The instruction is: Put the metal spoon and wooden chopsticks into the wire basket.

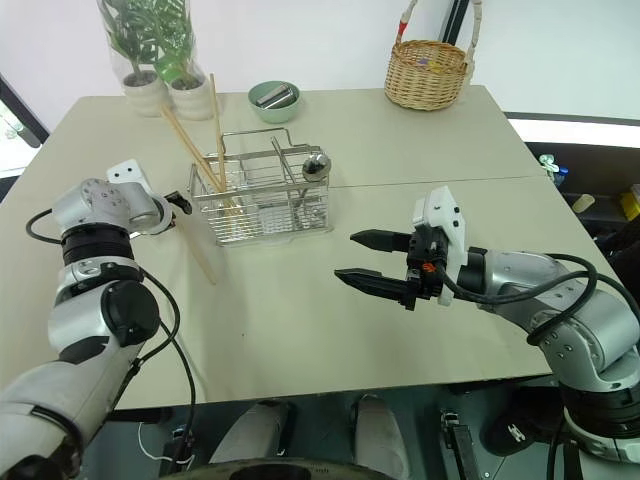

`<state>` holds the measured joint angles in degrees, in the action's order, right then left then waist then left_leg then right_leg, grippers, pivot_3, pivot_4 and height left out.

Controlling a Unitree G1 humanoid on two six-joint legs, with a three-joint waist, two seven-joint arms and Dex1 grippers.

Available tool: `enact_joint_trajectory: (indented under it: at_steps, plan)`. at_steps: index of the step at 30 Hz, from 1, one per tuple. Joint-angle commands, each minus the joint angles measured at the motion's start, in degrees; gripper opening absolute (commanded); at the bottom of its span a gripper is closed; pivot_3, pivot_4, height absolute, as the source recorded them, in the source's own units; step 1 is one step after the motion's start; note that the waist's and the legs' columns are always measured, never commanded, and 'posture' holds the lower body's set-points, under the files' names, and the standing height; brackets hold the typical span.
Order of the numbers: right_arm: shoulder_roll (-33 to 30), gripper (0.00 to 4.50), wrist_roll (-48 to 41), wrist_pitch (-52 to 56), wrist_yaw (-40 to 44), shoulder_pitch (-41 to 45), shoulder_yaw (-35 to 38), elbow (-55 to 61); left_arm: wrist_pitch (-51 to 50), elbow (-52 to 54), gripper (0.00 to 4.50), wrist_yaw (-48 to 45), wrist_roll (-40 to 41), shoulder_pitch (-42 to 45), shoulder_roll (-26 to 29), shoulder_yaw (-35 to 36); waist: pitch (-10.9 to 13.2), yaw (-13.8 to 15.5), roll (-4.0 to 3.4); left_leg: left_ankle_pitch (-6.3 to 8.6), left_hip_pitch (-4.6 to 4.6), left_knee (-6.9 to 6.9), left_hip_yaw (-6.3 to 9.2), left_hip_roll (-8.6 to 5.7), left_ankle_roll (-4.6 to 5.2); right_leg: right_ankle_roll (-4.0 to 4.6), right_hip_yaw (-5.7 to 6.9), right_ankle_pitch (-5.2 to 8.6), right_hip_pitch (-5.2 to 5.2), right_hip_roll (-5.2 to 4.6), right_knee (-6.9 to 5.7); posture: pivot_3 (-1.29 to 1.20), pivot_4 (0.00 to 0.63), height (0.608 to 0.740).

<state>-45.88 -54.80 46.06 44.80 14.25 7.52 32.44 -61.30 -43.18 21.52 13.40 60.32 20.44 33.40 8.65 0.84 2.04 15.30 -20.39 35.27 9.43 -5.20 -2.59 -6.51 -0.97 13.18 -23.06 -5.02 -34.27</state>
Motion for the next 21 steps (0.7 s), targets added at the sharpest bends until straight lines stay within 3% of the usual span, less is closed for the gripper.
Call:
enact_joint_trajectory:
  at_steps: [1,2,5,8,10,21]
  plan:
    - [0.71,3.45,-0.98,-0.59,-0.72,1.08,1.17,1.39,3.78,-5.8,3.94,-1.01,0.26,0.81,1.24,-0.15,-0.07,-0.02,-0.1,0.0,0.02,0.0,0.01,0.0,0.0,0.0,0.0,0.0,0.02,0.01,0.0,0.0,0.15,0.733]
    - [0.81,3.45,-0.95,-0.62,-0.84,1.13,1.1,1.35,4.4,-6.69,3.69,-1.0,0.36,1.01,1.47,-0.13,-0.13,-0.04,-0.2,-0.01,0.04,0.0,0.01,0.01,-0.01,-0.01,0.01,0.0,0.02,0.01,-0.01,0.0,0.15,0.733]
    - [0.98,3.45,-0.95,-0.69,-0.98,0.97,1.14,1.53,5.28,-8.36,2.34,-0.48,1.05,1.69,1.9,0.46,-0.19,0.1,-0.31,-0.01,0.04,0.0,0.01,0.01,-0.01,-0.01,0.0,0.0,0.03,0.01,-0.04,0.0,0.15,0.733]
    - [1.19,3.45,-0.92,-0.75,-1.22,0.9,1.16,1.57,5.79,-9.23,0.74,-0.16,1.3,2.18,2.25,0.61,-0.19,0.27,-0.31,-0.02,0.04,0.02,0.03,-0.01,-0.01,-0.01,0.04,0.0,0.07,0.0,-0.03,0.0,0.15,0.733]
    - [1.34,3.45,-0.92,-0.76,-1.49,0.89,1.19,1.66,6.04,-9.64,0.07,0.3,1.54,2.43,2.49,0.99,-0.19,0.46,-0.31,-0.02,0.03,0.04,0.04,-0.03,-0.01,-0.02,0.04,0.0,0.08,-0.01,-0.02,0.0,0.15,0.733]
    - [1.63,3.45,-0.49,-1.04,-1.53,1.08,1.08,1.34,6.02,-9.8,0.07,1.04,2.28,3.07,3.49,0.78,-0.19,1.34,-0.3,-0.01,0.0,0.04,0.03,-0.02,-0.01,-0.02,0.02,0.0,0.03,-0.01,0.0,0.0,0.15,0.733]
